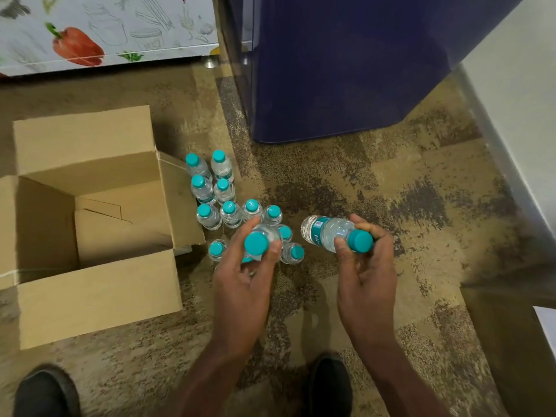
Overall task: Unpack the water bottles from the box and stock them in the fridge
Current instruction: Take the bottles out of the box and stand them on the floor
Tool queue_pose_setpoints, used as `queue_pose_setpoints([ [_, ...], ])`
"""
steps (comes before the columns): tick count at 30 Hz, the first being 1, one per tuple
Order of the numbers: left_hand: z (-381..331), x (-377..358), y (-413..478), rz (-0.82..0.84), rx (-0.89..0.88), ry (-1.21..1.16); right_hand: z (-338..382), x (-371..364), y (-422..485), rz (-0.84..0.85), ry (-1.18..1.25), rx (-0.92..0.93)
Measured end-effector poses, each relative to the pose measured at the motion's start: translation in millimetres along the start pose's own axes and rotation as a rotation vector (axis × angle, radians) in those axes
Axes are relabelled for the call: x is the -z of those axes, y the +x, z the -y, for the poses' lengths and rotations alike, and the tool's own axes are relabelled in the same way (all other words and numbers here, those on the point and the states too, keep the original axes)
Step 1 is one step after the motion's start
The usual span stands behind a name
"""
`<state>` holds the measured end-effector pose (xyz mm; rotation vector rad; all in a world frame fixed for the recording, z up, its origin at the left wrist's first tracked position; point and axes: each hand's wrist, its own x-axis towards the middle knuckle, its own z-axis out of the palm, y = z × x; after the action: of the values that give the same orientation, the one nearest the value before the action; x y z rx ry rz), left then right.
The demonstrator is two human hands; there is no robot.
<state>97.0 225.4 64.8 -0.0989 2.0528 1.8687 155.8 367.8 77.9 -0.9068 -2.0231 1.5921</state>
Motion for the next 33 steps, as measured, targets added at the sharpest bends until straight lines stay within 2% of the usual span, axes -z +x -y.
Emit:
queue_pose_setpoints([
  [4, 3, -14, 26, 0.031, -0.022, 0.005, -21, 9, 10, 0.000, -0.044, -0.005],
  [8, 8, -30, 56, 0.161, -0.060, 0.065, -44, 15, 19, 0.041, -0.120, -0.010],
  [17, 38, -68, 110, 0.379, -0.105, 0.322, -93, 23, 39, 0.124, -0.264, -0.030],
  [24, 69, -85, 128, 0.477, -0.163, 0.525, -123, 19, 42, 0.211, -0.344, -0.064],
  [33, 89, -92, 149, 0.568, -0.152, 0.625, -160, 10, 42, 0.273, -0.427, -0.118],
])
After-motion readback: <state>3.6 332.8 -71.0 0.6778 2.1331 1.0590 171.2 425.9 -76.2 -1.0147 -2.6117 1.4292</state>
